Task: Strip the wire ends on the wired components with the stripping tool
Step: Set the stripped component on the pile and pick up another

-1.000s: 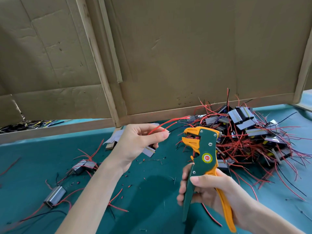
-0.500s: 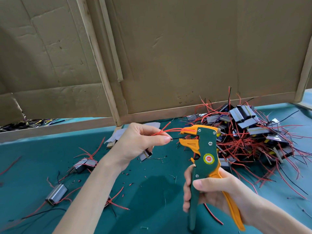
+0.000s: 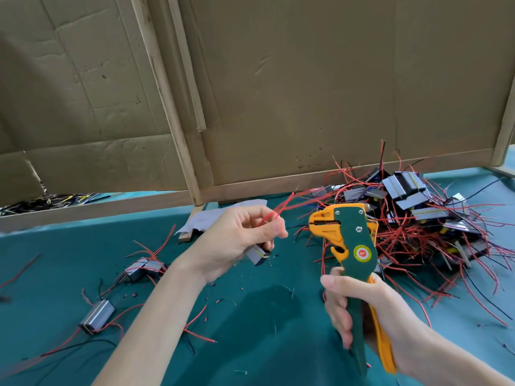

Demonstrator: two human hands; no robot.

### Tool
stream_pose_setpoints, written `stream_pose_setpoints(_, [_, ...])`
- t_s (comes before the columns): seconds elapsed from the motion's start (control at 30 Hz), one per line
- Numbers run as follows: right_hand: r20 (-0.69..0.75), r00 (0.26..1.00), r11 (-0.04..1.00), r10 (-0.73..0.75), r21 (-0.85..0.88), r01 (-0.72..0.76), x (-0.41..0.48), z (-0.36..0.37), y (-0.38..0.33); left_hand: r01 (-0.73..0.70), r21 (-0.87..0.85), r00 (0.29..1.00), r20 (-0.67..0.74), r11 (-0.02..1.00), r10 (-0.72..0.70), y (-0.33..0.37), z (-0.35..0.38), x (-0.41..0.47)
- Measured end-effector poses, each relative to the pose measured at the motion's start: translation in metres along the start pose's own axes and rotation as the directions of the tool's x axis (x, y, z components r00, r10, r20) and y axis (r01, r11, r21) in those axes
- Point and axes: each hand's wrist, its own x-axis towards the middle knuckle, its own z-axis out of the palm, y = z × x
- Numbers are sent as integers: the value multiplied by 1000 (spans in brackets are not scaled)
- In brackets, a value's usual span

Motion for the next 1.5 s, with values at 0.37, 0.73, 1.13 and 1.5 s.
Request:
stream_pose_setpoints(0.37, [115,984,959,-137,265,103,3,-5,-10,-53,50,996,-65,997,56,2,-8,3])
stream_pose_setpoints(0.73, [200,975,978,-99,198,59,0,-3,-12,-136,124,959,-233,983,162,7,5,1])
stream_pose_setpoints(1.13, [249,967,985,-59,173,16,-2,-3,-13,-146,104,957,-238,984,167,8,13,1])
stream_pose_setpoints(1.5, [277,960,992,-41,127,6,-4,0,-14,-133,84,966,-211,988,148,9,19,-1])
